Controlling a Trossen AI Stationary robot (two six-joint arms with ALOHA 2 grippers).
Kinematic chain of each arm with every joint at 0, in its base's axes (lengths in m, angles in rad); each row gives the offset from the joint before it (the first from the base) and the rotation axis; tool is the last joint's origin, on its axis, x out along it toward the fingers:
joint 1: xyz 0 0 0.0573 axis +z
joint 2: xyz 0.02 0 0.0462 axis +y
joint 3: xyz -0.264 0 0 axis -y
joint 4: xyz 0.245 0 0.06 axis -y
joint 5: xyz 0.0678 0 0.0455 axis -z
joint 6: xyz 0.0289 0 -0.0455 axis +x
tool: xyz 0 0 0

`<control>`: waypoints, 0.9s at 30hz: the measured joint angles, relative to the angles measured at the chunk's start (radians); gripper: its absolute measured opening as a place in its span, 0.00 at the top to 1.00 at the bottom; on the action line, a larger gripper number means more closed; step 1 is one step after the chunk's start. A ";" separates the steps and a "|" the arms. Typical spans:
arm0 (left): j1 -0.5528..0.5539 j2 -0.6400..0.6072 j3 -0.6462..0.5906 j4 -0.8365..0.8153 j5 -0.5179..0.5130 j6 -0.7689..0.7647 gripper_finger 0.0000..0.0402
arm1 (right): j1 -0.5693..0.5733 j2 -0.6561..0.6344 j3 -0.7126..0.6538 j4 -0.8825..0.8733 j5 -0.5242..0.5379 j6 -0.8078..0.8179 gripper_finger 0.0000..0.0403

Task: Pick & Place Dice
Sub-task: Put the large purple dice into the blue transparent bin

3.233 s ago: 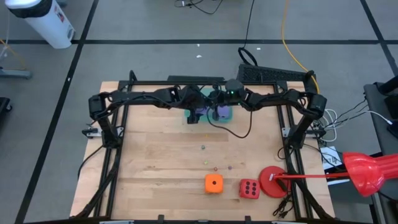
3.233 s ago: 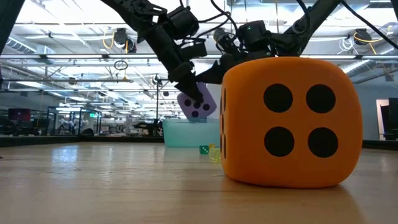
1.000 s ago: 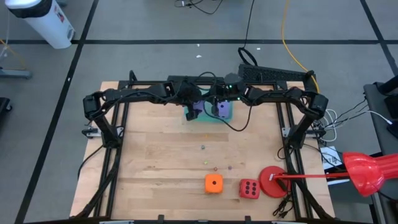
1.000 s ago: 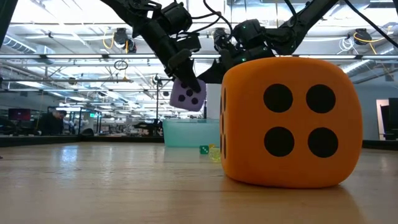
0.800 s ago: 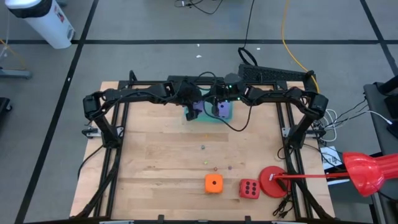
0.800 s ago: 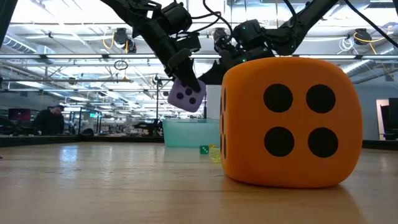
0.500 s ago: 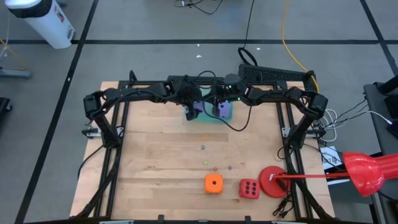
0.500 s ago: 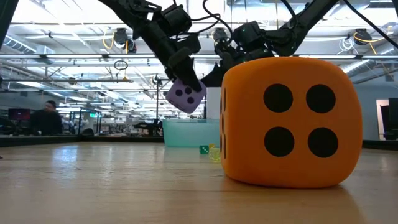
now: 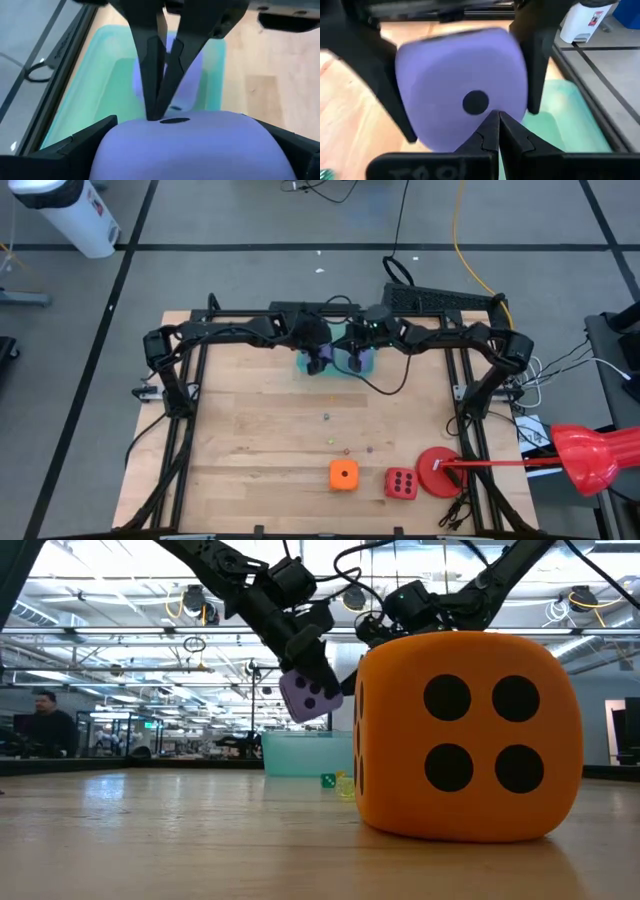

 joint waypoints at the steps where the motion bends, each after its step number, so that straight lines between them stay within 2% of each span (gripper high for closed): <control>1: -0.001 0.002 0.000 0.007 0.010 0.001 0.01 | 0.001 -0.013 0.000 -0.003 0.000 0.000 1.00; 3: 0.001 0.006 0.001 0.023 0.019 0.002 0.01 | 0.004 -0.038 -0.003 -0.013 0.001 0.000 1.00; 11: 0.004 0.019 0.007 0.073 0.016 0.006 0.01 | 0.045 -0.116 -0.004 -0.053 0.131 -0.072 1.00; 27: 0.000 0.023 0.005 0.047 0.086 0.043 0.01 | 0.086 -0.123 -0.003 -0.079 0.115 -0.215 1.00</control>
